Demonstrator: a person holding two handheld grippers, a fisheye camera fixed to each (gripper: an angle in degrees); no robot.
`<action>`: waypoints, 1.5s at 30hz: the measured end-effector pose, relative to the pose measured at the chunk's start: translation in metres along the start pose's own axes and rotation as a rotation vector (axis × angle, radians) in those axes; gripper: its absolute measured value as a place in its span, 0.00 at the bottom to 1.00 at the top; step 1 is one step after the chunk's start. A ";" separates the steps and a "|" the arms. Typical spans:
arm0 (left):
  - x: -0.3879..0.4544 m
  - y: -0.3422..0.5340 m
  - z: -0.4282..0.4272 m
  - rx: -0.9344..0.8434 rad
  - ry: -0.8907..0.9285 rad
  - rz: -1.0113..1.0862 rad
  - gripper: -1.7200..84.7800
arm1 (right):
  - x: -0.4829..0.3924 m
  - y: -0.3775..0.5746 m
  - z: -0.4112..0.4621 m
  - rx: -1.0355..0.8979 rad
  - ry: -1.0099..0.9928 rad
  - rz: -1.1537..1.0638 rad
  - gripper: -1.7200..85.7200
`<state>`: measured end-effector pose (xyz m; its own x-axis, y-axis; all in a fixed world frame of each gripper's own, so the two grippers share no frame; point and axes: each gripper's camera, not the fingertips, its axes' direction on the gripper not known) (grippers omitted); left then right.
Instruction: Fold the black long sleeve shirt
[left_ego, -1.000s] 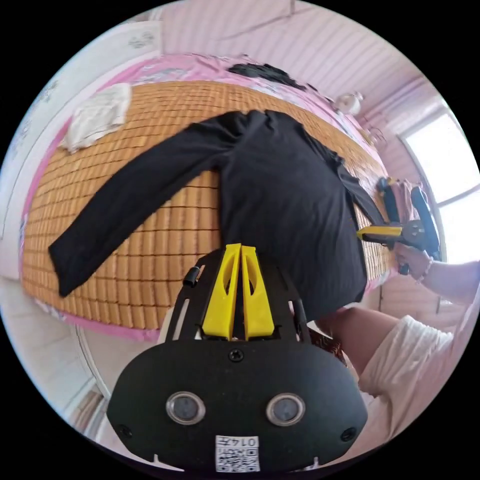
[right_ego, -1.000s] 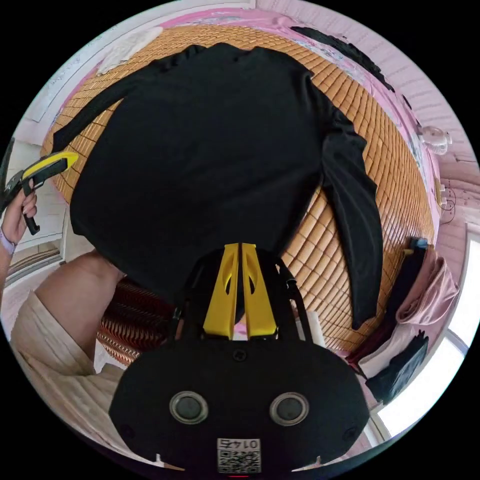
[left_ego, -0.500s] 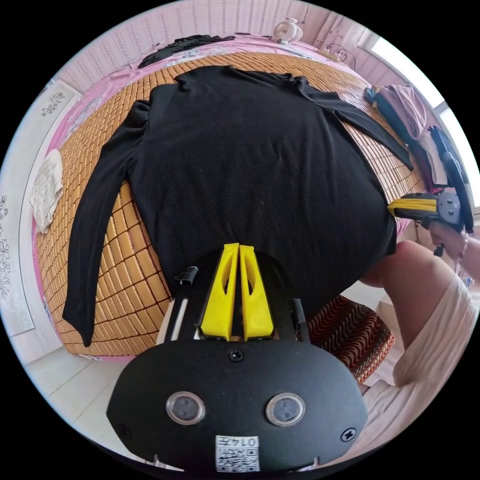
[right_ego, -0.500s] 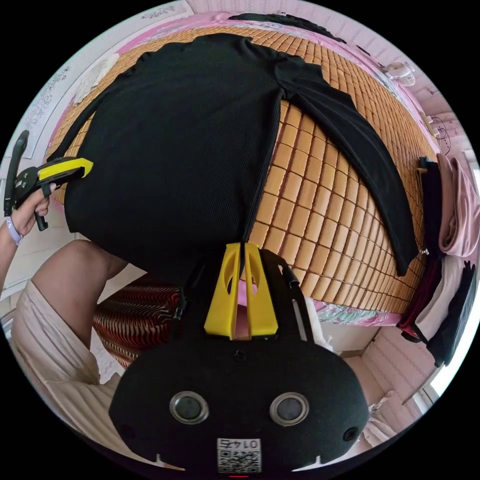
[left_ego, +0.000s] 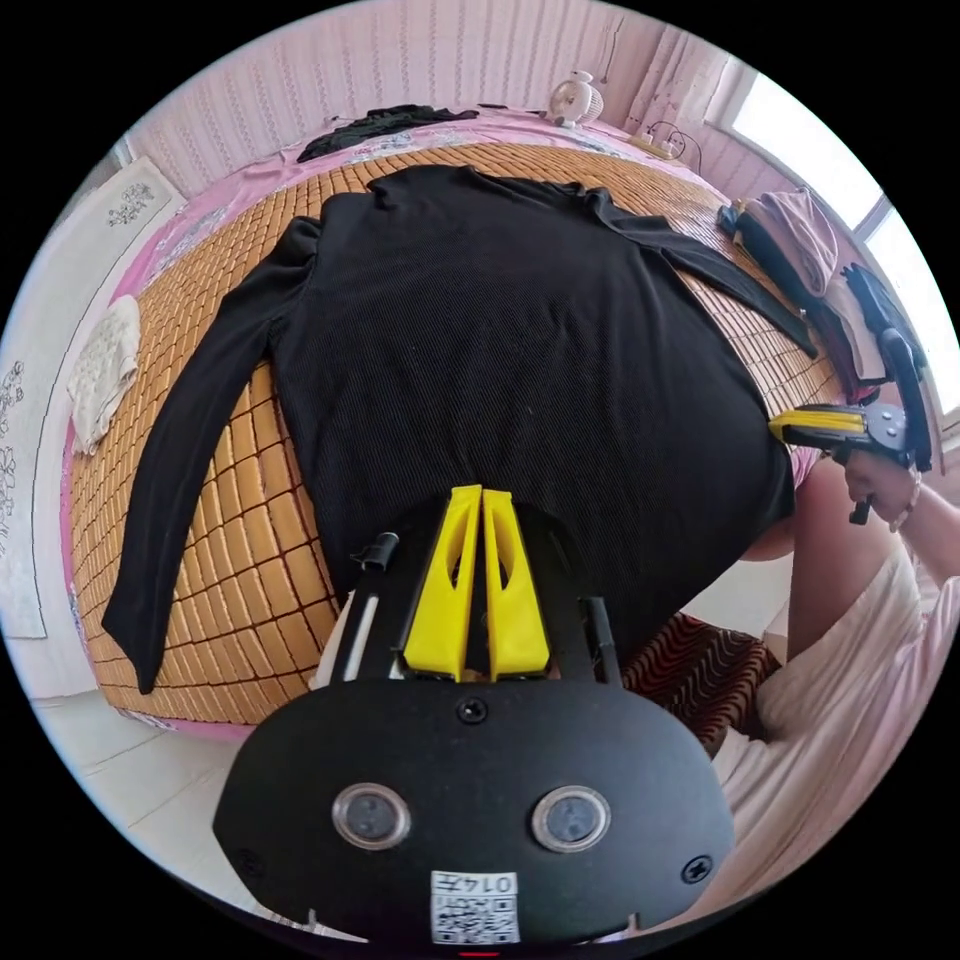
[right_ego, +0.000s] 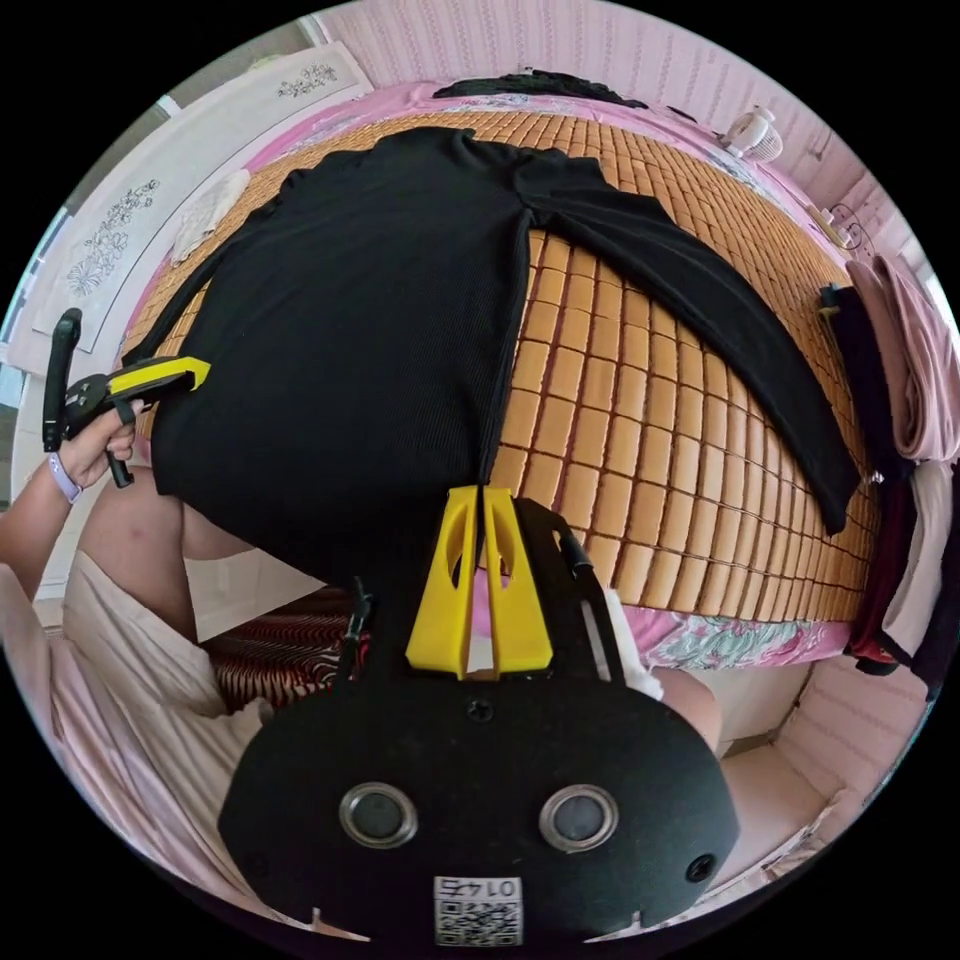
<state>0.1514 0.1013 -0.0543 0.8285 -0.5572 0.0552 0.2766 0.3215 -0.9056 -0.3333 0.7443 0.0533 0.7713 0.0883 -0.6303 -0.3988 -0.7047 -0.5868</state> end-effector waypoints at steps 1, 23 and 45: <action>-0.001 0.004 -0.001 0.011 0.001 -0.008 0.01 | -0.002 0.007 -0.003 0.037 0.011 0.008 0.01; -0.171 0.213 -0.122 0.565 -0.077 -0.407 0.01 | -0.068 0.040 -0.118 0.135 -0.003 0.064 0.05; -0.409 0.433 -0.130 0.663 -0.170 -1.016 0.10 | -0.625 -0.236 -0.036 0.097 -0.275 -1.137 0.11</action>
<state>-0.1310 0.3687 -0.5234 0.1312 -0.6906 0.7112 0.9875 0.1544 -0.0322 -0.7037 0.8302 0.6041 0.5798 0.7898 0.2001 0.4059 -0.0670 -0.9115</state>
